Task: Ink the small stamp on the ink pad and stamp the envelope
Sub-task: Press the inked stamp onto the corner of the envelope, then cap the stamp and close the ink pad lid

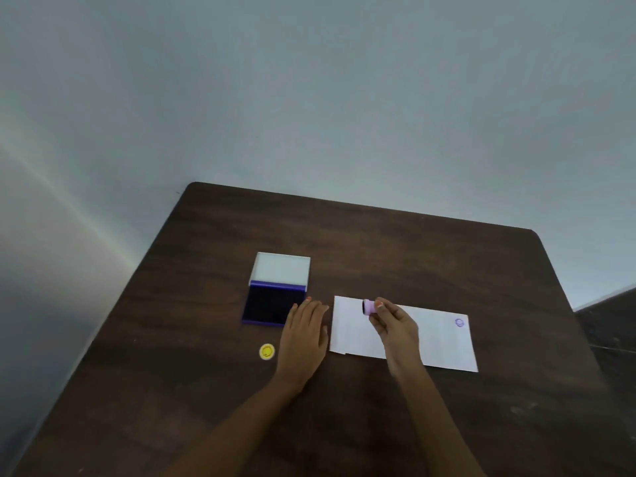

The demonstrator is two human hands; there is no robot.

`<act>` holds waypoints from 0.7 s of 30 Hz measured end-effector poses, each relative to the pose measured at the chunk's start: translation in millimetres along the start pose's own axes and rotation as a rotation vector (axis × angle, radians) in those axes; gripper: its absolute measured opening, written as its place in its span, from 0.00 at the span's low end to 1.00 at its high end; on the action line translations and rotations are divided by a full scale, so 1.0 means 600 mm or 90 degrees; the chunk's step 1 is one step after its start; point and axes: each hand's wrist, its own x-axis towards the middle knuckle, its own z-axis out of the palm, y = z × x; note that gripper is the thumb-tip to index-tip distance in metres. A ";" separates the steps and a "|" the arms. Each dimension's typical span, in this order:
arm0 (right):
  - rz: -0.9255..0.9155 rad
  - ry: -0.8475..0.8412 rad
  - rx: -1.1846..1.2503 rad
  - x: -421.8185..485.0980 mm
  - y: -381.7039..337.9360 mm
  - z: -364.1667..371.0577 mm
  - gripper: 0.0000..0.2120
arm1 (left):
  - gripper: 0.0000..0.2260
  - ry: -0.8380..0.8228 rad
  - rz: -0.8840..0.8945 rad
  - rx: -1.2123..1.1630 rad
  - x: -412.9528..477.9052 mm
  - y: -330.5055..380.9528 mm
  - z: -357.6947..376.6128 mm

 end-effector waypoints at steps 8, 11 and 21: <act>0.022 -0.049 -0.022 -0.049 0.051 0.101 0.05 | 0.20 -0.062 -0.020 0.009 -0.051 -0.103 -0.053; 0.041 -0.040 -0.036 -0.060 0.067 0.119 0.06 | 0.20 -0.111 0.008 0.016 -0.068 -0.130 -0.065; 0.044 -0.047 -0.054 -0.090 0.104 0.154 0.10 | 0.09 -0.137 -0.090 -0.158 -0.060 -0.148 -0.088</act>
